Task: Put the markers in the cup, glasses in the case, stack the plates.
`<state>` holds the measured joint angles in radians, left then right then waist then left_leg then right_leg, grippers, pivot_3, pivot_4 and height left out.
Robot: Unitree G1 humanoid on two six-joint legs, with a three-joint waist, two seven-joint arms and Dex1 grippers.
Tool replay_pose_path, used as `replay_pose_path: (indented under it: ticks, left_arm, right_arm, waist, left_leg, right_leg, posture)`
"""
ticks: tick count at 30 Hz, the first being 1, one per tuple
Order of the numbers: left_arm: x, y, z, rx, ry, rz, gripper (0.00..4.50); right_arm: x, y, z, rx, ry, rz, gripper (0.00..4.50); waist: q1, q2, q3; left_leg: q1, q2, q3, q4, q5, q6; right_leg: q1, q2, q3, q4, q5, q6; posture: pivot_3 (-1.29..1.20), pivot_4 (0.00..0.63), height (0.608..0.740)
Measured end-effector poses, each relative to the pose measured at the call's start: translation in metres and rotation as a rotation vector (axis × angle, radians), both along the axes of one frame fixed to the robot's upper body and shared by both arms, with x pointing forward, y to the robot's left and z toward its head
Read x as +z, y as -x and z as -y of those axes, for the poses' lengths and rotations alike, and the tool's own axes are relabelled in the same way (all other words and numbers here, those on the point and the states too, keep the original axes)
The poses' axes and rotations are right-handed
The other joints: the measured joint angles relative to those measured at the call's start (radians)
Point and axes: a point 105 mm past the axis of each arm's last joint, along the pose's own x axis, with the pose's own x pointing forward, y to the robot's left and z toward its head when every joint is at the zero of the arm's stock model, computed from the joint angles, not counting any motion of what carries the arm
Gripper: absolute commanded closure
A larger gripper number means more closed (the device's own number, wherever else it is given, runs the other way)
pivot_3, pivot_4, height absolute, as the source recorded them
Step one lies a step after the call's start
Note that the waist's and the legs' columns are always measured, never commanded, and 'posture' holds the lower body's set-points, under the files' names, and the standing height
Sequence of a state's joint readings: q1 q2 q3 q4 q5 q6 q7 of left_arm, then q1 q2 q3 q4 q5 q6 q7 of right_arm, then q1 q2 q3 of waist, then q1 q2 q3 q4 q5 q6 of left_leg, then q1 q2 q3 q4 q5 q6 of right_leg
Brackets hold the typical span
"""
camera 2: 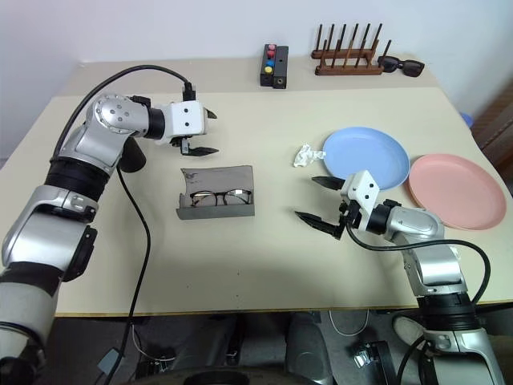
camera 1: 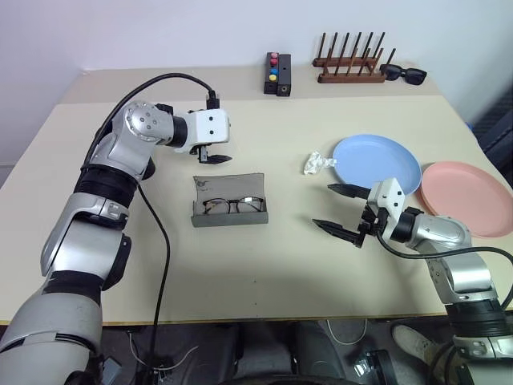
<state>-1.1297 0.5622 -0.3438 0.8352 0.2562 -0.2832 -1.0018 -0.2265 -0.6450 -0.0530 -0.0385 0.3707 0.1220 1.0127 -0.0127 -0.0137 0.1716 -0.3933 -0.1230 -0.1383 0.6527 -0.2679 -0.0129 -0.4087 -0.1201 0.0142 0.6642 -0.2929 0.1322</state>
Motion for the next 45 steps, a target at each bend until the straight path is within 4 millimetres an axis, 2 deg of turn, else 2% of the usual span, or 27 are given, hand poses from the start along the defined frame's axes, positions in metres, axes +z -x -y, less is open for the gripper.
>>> replay_pose_path:
  ticks: [2,7,16,19,24,31,36,39,45]
  left_arm:
    - [-0.014,-0.003,0.001,0.005,-0.027,-0.005,0.66]
    - [-0.032,-0.008,0.003,0.029,-0.033,0.001,0.66]
    - [-0.035,-0.013,-0.001,0.062,-0.029,0.009,0.66]
    - [-0.038,-0.012,-0.002,0.067,-0.031,-0.005,1.45]
    - [-0.038,-0.012,-0.005,0.069,-0.037,-0.010,3.86]
    - [-0.043,-0.008,-0.006,0.042,-0.056,-0.034,3.86]
    - [-0.062,0.003,-0.004,-0.012,-0.081,-0.094,3.86]
    - [-0.060,0.006,0.000,-0.046,-0.095,-0.094,3.86]
    - [-0.061,0.024,0.006,-0.158,-0.107,-0.145,3.86]
  right_arm:
    - [0.003,-0.001,-0.001,-0.003,-0.002,0.005,0.00]
    - [0.009,0.001,-0.006,0.008,-0.003,0.017,0.00]
    - [0.003,0.004,-0.005,-0.001,-0.002,-0.004,0.00]
    - [0.004,0.004,-0.005,0.000,-0.002,-0.003,0.00]
    - [0.004,0.004,-0.005,0.006,-0.002,0.001,0.00]
    - [0.004,0.004,-0.005,0.007,-0.001,0.000,0.00]
    - [0.004,0.004,-0.005,0.006,-0.001,0.000,0.00]
    - [0.004,0.004,-0.005,0.006,-0.001,0.001,0.00]
    - [0.006,0.004,-0.006,0.002,-0.001,0.005,0.00]
  waist:
    - [0.001,0.000,0.000]
    - [0.001,0.000,0.000]
    - [0.000,0.000,0.000]
    - [0.000,0.000,0.000]
    - [0.000,0.000,0.000]
    - [0.000,0.000,0.000]
    - [-0.001,0.000,0.000]
    - [0.001,0.000,0.000]
    - [0.000,0.000,0.000]
  left_leg:
    - [0.000,0.000,0.000,0.000,0.000,0.000]
    - [-0.001,0.000,0.000,0.000,0.000,0.000]
    - [-0.001,0.000,0.000,0.000,0.000,0.000]
    - [-0.001,0.000,0.000,0.000,0.000,0.000]
    - [-0.001,0.000,0.000,0.000,0.000,0.000]
    - [-0.001,0.000,0.000,0.000,0.000,0.000]
    - [-0.001,0.000,0.000,0.000,0.000,0.000]
    - [-0.001,0.000,0.000,0.001,0.000,0.000]
    - [-0.001,0.000,0.000,0.001,0.000,0.000]
  right_leg:
    - [0.000,0.000,0.000,0.000,0.000,0.000]
    - [0.000,0.000,0.000,0.000,0.000,0.000]
    - [0.000,0.000,0.000,0.000,0.000,0.000]
    - [-0.001,0.000,0.000,0.000,0.000,0.000]
    - [0.000,0.000,0.000,0.000,0.000,0.000]
    - [0.000,0.000,0.000,0.000,0.000,0.000]
    - [-0.001,0.000,0.000,0.000,0.000,0.000]
    - [0.000,0.000,0.000,0.000,0.000,0.000]
    - [0.000,0.000,0.000,0.000,0.000,0.000]
  posture:
    - [0.00,0.150,0.740]
    - [0.00,0.150,0.740]
    - [0.00,0.150,0.740]
    - [0.00,0.150,0.740]
    - [0.00,0.150,0.740]
    - [0.00,0.150,0.740]
    - [0.00,0.150,0.740]
    - [0.00,0.150,0.740]
    - [0.00,0.150,0.740]
